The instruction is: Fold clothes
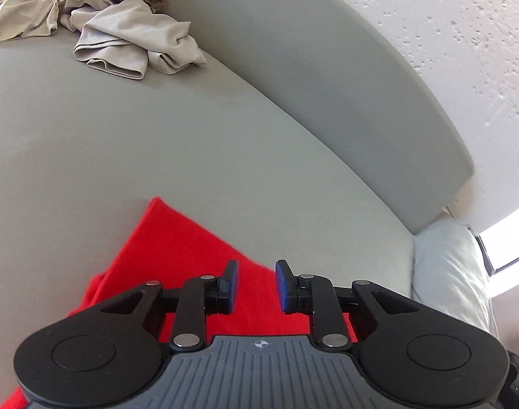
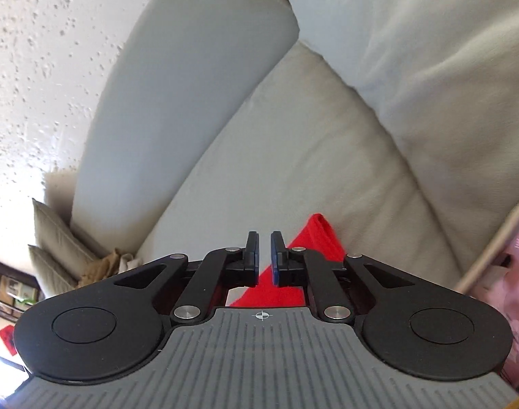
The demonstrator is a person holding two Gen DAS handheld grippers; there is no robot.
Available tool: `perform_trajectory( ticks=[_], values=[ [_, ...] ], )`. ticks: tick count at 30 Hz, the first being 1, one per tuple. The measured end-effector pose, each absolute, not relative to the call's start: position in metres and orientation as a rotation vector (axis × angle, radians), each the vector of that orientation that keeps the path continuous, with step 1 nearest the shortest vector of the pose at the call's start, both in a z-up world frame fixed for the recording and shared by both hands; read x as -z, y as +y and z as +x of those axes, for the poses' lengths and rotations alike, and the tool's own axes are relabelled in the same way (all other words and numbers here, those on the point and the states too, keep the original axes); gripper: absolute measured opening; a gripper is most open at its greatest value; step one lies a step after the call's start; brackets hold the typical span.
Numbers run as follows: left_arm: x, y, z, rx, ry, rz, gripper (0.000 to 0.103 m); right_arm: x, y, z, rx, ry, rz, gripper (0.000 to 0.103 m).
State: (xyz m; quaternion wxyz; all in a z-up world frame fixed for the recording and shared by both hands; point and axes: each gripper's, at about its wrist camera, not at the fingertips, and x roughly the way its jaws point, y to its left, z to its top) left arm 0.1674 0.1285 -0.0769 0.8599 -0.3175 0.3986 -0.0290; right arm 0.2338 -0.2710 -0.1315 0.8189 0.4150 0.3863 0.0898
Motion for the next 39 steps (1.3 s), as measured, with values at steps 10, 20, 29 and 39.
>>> perform_trajectory(
  ticks=[10, 20, 29, 39],
  values=[
    [0.044, 0.073, 0.041, 0.207, 0.892, -0.289, 0.034, 0.059, -0.313, 0.079, -0.314, 0.777, 0.765, 0.033],
    [0.094, 0.001, 0.018, 0.191, 0.83, 0.135, 0.033, 0.109, -0.197, 0.046, -0.315, 0.893, -0.1, 0.031],
    [0.079, 0.019, -0.017, 0.191, 0.958, 0.025, 0.039, 0.089, -0.247, 0.002, -0.304, 1.048, 0.059, 0.037],
    [0.069, 0.033, -0.01, 0.123, 0.944, -0.141, 0.043, 0.122, -0.322, 0.01, -0.229, 0.99, 0.752, 0.059]
  ],
)
